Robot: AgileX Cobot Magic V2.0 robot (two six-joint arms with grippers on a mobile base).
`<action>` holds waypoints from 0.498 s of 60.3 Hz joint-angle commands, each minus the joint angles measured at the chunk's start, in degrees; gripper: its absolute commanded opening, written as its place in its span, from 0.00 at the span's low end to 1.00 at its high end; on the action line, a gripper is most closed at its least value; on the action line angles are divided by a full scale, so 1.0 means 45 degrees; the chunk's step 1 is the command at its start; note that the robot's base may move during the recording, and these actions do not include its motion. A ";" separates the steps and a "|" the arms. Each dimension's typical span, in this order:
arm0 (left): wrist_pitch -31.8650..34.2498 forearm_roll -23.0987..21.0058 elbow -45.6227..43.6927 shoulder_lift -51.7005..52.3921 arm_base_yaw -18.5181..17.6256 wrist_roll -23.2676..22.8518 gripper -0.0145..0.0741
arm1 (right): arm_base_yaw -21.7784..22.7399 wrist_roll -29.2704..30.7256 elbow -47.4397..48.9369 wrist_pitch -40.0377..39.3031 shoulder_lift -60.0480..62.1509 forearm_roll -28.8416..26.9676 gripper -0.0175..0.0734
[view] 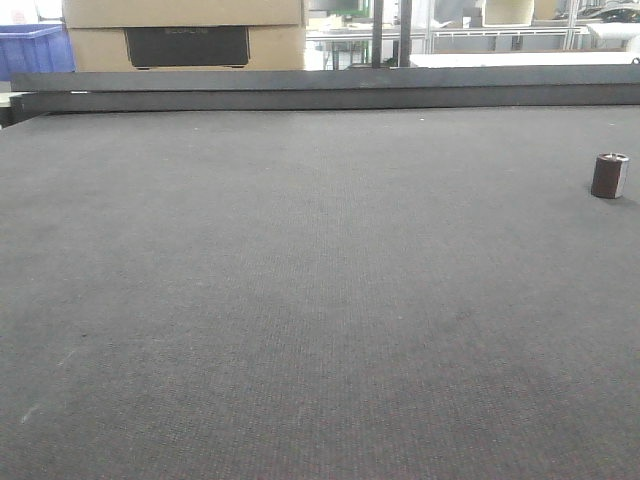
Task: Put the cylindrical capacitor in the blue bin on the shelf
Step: 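Lower the open right gripper over the dark-brown capacitor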
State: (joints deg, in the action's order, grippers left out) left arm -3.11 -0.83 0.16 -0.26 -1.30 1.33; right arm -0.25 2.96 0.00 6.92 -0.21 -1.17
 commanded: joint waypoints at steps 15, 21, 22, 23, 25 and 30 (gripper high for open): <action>0.0240 0.0027 -0.0036 0.0058 -0.0001 -0.0115 0.04 | 0.0050 0.0011 -0.0001 -0.0307 0.0047 0.0070 0.01; 0.0240 0.0027 -0.0036 0.0058 -0.0001 -0.0115 0.04 | 0.0050 0.0011 -0.0001 -0.0307 0.0047 0.0070 0.01; 0.0240 0.0027 -0.0036 0.0058 -0.0001 -0.0115 0.04 | 0.0050 0.0011 -0.0001 -0.0307 0.0047 0.0070 0.01; 0.0240 0.0027 -0.0036 0.0058 -0.0001 -0.0115 0.04 | 0.0050 0.0011 -0.0001 -0.0307 0.0047 0.0070 0.01; 0.0263 0.0024 -0.0036 0.0058 -0.0001 -0.0115 0.04 | 0.0050 0.0011 -0.0001 -0.0307 0.0047 0.0070 0.01; 0.0372 0.0024 -0.0036 0.0058 -0.0001 -0.0115 0.04 | 0.0050 0.0011 -0.0001 -0.0307 0.0047 0.0070 0.01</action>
State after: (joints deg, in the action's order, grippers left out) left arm -3.11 -0.83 0.16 -0.26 -1.30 1.33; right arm -0.25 3.03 0.00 6.92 -0.21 -1.17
